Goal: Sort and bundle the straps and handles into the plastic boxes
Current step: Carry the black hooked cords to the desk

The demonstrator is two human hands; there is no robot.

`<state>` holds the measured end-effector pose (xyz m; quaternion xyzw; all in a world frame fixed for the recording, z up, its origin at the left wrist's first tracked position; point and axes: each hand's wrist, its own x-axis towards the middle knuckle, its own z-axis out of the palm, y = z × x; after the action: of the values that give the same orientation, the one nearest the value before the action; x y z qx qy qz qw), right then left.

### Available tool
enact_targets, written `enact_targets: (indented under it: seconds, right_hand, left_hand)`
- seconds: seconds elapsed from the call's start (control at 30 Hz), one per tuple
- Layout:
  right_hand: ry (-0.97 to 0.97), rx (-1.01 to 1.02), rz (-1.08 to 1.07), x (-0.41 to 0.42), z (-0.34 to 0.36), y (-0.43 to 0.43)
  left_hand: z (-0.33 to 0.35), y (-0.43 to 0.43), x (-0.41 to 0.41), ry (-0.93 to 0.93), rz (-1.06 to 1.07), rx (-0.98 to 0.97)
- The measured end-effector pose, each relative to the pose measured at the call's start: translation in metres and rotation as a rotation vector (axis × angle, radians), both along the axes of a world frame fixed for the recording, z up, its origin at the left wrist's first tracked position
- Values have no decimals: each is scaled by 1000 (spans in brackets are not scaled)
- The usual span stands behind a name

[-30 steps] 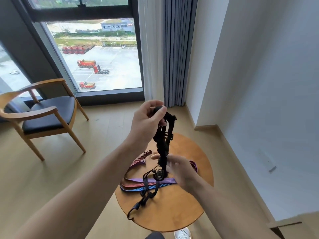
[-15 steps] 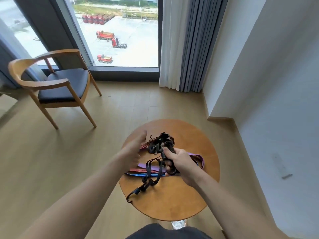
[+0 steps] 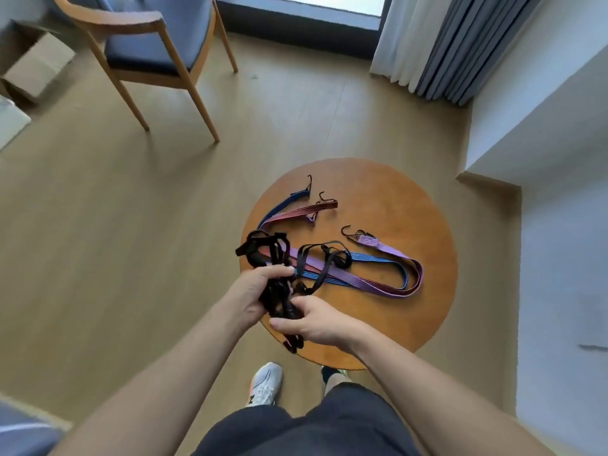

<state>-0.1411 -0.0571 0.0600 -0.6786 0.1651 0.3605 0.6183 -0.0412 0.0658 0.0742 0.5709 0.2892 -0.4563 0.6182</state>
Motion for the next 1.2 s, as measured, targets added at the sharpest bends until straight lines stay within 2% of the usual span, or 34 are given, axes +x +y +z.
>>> enact_targets:
  seconds: [0.13, 0.23, 0.4, 0.47, 0.57, 0.67, 0.77, 0.93, 1.2]
  right_hand:
    - [-41, -262, 141, 12, -37, -7]
    - [-84, -447, 383, 27, -69, -2]
    - [-456, -723, 655, 67, -115, 46]
    - [-535, -833, 716, 77, -131, 60]
    - [-496, -973, 736, 77, -149, 62]
    - [-423, -1028, 735, 66, -156, 50]
    - [-402, -1007, 567, 59, -140, 37]
    - [-411, -737, -3, 70, -59, 15]
    - [-649, -474, -554, 70, 108, -18]
  left_hand:
    - [-15, 37, 16, -48, 247, 211]
    - [-20, 74, 13, -65, 325, 295]
    - [-24, 117, -10, -151, 339, 380]
    - [-28, 131, -18, -141, 341, 383]
    - [-34, 149, -23, -137, 358, 350]
    - [-35, 160, -20, -182, 342, 311]
    - [-28, 156, -14, -213, 299, 210]
    - [-8, 128, 9, -277, 123, 62]
    - [65, 50, 42, -438, -147, -320]
